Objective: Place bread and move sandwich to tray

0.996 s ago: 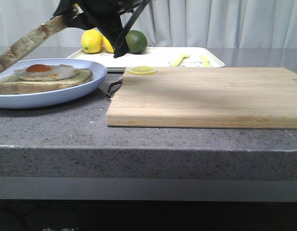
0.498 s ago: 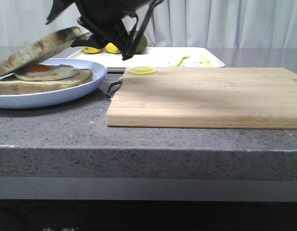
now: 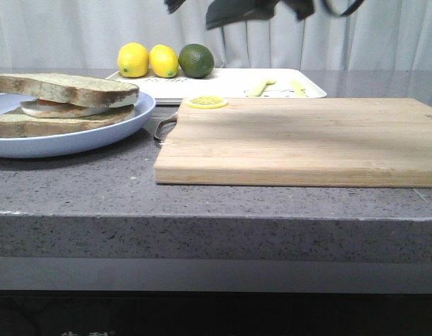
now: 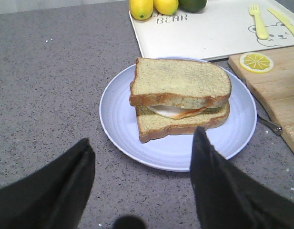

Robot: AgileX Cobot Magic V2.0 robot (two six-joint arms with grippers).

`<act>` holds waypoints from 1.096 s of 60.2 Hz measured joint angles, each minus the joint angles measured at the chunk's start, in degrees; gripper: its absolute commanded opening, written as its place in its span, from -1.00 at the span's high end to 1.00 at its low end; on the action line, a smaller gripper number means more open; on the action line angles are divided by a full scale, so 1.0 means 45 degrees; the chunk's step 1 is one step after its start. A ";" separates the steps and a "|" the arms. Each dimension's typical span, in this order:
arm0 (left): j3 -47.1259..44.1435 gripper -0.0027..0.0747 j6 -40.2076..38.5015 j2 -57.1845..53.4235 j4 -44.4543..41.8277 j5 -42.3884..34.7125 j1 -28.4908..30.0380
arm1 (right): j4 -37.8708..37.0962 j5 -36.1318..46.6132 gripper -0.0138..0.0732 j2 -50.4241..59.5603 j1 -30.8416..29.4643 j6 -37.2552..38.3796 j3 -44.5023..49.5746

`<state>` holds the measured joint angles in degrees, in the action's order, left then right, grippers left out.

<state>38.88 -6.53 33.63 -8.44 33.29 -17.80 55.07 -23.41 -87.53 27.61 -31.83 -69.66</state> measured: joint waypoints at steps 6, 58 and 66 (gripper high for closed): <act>0.0000 -0.19 0.0000 0.0000 0.0000 0.0000 0.0000 | -0.2147 -0.1495 -0.24 0.0997 -0.0057 0.0307 0.0000; 0.0000 -0.19 0.0000 0.0000 0.0000 0.0000 0.0000 | -0.9226 -0.3135 -0.24 0.9442 0.0157 0.3431 0.4094; 0.0000 -0.19 0.0000 0.0000 0.0000 0.0021 0.0000 | -0.9257 -0.2672 -0.24 1.0380 0.0157 0.3279 0.5016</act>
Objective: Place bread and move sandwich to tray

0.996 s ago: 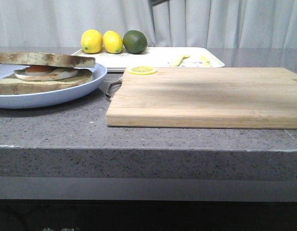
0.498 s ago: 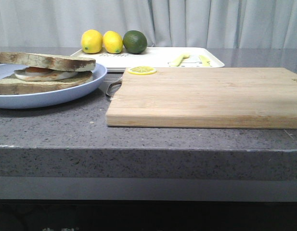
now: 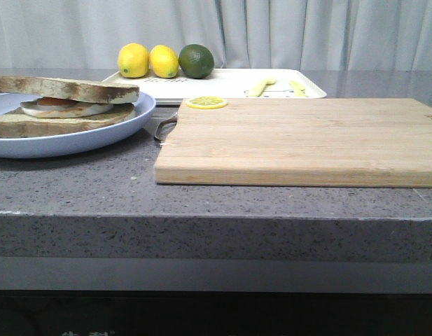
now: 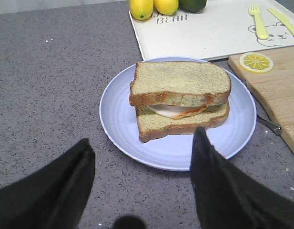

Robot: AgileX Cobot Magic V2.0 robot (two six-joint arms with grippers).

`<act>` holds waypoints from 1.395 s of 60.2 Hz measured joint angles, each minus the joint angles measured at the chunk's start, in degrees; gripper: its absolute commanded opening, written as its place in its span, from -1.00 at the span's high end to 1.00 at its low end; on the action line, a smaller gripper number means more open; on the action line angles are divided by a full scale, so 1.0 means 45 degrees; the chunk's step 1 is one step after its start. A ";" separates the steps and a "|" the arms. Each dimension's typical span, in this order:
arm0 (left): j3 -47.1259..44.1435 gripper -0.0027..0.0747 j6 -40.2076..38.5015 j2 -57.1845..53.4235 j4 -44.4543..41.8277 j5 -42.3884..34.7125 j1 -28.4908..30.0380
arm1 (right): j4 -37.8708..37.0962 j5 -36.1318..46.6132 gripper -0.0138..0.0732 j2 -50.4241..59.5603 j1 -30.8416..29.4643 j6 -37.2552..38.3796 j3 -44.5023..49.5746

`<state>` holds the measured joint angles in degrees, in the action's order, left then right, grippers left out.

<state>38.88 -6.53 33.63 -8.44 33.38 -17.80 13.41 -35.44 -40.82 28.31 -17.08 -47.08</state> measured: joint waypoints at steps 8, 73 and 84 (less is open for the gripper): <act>0.0358 -0.19 0.0000 0.0065 0.0083 0.0720 0.0000 | -0.0009 0.0208 -0.24 0.0363 0.0000 -0.0027 0.0304; 0.5209 -0.19 0.7181 0.9917 0.9716 0.3734 0.6917 | -0.0059 0.0256 -0.24 0.0413 0.0000 -0.0045 0.0304; 0.5229 -0.19 0.7863 1.1211 1.1033 0.3638 0.7001 | -0.0059 0.0256 -0.24 0.0413 0.0000 -0.0045 0.0304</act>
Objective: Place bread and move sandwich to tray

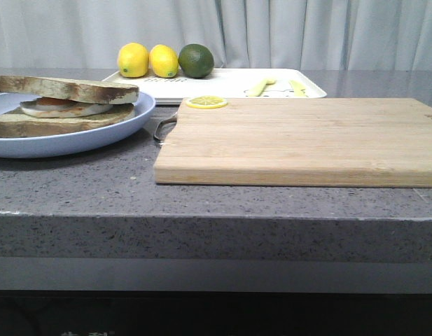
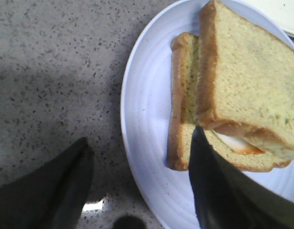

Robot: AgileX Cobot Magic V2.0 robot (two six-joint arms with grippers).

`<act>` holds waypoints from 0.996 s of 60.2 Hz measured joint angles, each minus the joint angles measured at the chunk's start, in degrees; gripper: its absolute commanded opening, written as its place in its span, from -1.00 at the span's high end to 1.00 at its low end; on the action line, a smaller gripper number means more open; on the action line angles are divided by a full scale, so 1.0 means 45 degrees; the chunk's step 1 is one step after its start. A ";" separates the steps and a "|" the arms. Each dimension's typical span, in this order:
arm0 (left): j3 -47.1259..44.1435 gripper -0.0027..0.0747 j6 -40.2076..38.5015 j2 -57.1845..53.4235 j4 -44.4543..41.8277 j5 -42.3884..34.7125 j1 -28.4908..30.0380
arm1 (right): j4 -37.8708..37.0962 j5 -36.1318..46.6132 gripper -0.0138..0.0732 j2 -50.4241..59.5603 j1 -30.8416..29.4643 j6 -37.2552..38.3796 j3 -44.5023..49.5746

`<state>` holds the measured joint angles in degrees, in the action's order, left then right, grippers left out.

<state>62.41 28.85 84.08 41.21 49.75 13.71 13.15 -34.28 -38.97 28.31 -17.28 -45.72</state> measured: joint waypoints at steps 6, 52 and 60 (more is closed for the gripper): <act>0.0000 -0.19 0.0150 0.0599 0.0383 -0.0204 0.0000 | 0.0000 0.0000 -0.24 0.0000 0.0000 0.0000 0.0000; 0.0079 0.22 0.1365 0.2346 0.2490 -0.0287 0.0019 | 0.0000 0.0000 -0.24 0.0000 0.0000 0.0000 0.0000; 0.0079 0.59 0.1371 0.2424 0.2490 -0.0333 0.0019 | 0.0000 0.0000 -0.24 0.0000 0.0000 0.0000 0.0000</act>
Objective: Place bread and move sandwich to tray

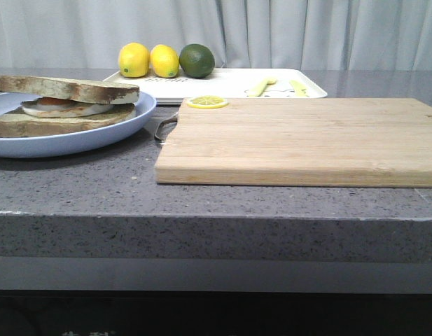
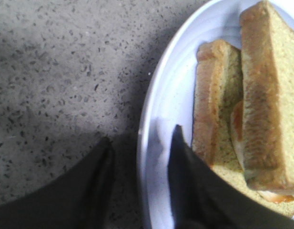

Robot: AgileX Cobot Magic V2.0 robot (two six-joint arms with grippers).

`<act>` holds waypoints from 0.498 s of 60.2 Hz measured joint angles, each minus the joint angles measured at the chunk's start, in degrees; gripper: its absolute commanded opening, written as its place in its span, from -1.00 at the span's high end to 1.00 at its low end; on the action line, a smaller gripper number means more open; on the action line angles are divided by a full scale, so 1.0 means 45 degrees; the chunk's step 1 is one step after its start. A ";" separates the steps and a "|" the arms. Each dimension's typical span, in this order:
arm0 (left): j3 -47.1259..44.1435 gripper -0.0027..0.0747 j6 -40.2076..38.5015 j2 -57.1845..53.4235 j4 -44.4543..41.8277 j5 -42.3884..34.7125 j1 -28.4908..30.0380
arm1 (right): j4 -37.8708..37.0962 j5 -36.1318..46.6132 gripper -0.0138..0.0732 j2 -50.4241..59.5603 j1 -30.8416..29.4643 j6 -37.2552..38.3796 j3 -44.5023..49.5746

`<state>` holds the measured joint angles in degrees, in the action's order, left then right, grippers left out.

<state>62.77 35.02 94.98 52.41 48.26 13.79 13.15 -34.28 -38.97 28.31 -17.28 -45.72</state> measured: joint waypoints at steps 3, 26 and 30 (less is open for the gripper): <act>0.0000 0.72 0.0000 0.0031 0.0000 0.0000 0.0000 | 0.0000 0.0000 -0.24 0.0000 0.0000 0.0000 0.0000; 0.0294 0.98 0.0049 0.0031 0.0247 0.0442 0.0000 | 0.0000 0.0000 -0.24 0.0000 0.0000 0.0000 0.0000; 0.0638 0.98 0.0130 -0.0080 0.0247 0.0616 -0.0023 | 0.0000 0.0000 -0.24 0.0000 0.0000 0.0000 0.0000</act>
<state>65.64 35.60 94.63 53.53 51.03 13.69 13.15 -34.28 -38.97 28.31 -17.28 -45.72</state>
